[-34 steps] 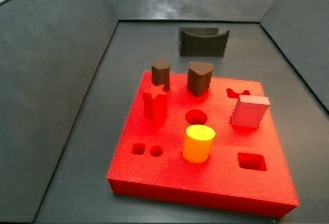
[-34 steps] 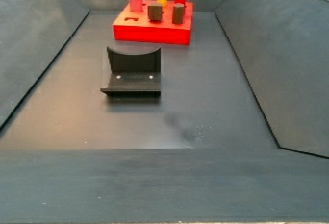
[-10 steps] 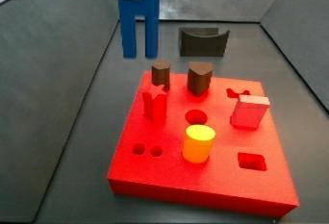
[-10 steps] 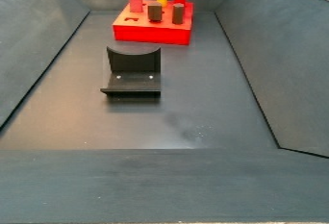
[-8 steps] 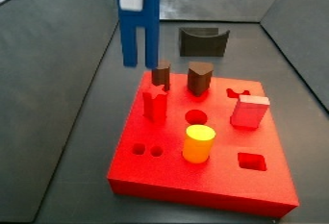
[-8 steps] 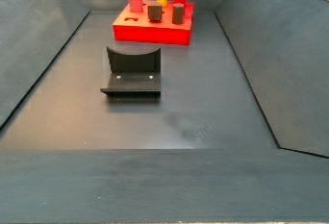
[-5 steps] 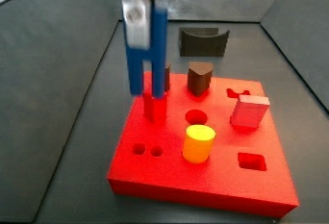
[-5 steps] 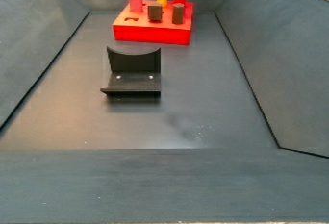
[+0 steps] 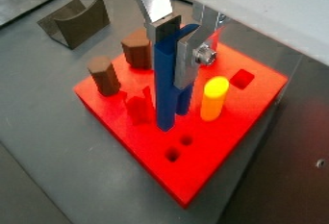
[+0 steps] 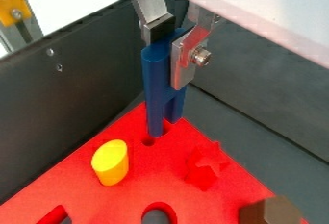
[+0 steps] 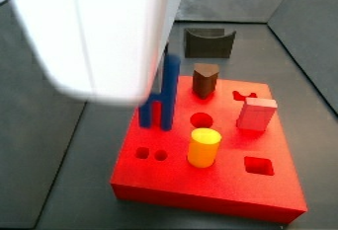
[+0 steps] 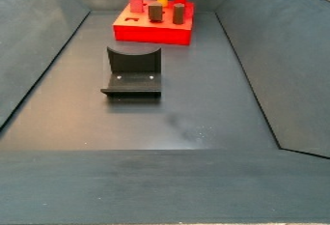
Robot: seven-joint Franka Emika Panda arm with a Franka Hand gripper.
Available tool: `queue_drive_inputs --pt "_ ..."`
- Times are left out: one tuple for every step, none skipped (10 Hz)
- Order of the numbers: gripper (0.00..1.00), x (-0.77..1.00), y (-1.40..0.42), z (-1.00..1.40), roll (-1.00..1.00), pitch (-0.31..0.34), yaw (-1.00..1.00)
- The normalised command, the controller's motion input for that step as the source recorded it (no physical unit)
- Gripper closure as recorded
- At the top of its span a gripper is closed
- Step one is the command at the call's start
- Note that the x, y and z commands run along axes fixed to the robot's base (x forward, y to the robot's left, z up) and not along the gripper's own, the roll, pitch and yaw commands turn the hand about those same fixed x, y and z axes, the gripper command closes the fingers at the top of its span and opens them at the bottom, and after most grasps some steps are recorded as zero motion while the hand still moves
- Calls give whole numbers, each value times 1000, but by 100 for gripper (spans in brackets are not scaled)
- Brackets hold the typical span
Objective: Pick up the square-circle object. Move up. Move to above the board. Insert the square-circle object.
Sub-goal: Insert the square-circle object.
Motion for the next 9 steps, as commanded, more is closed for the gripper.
queue_drive_inputs --pt "100 -49 -11 -31 0 0 -17" --pt "100 0 0 -43 0 0 0" --pt "100 9 37 -417 -56 -101 -63" --pt "100 0 54 -446 -109 -176 -149" --pt "100 -74 0 -349 -63 -180 -80" --pt "100 0 0 -389 -89 -180 -83" --pt "100 0 0 -314 -120 -150 -103" --pt "100 0 0 -223 -86 -99 -80" --pt "100 0 57 -97 -61 -17 -69"
